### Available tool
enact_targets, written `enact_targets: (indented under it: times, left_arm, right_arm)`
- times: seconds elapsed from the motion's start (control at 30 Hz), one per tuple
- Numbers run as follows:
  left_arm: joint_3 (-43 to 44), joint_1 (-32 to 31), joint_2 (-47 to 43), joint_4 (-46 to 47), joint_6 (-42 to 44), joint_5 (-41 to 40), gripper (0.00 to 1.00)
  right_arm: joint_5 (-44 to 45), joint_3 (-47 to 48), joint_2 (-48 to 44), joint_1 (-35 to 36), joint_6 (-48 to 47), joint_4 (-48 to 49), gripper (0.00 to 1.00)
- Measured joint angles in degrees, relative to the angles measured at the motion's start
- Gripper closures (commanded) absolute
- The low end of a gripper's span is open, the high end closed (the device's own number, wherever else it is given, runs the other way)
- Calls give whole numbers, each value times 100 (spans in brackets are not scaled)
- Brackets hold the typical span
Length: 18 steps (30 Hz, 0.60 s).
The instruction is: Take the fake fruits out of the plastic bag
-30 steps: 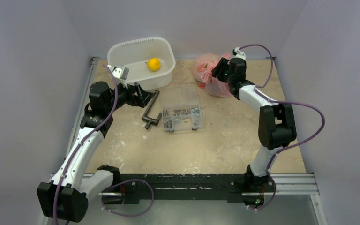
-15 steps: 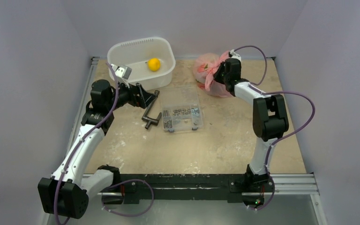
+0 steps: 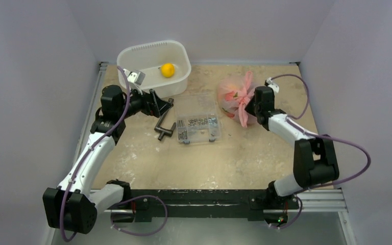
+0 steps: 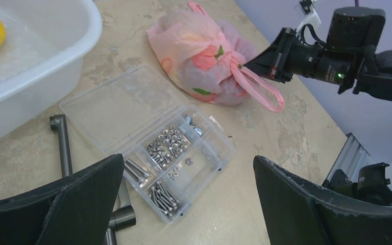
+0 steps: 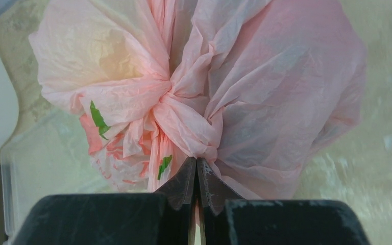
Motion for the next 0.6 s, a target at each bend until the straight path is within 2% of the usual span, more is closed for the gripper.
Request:
enact_targets:
  times: [0.17,0.33,0.47,0.6]
  left_arm:
    - [94,-57,166,26,-96,87,0]
    - [190,-356,337,76,-240,254,3]
    - [210,-1019,446,2,-238,219,3]
    - [358,-2109,619,-175,-221,-205,3]
  right_arm:
    - [-367,-1211,-1362,0,323,-476,100]
    - [-710,-1685,-2835,0,446,-1593,100]
    - [-951,-1709,-4061,0,461,-2555,100]
    - [-1241,-1878,-5001,0,522,-3167,100]
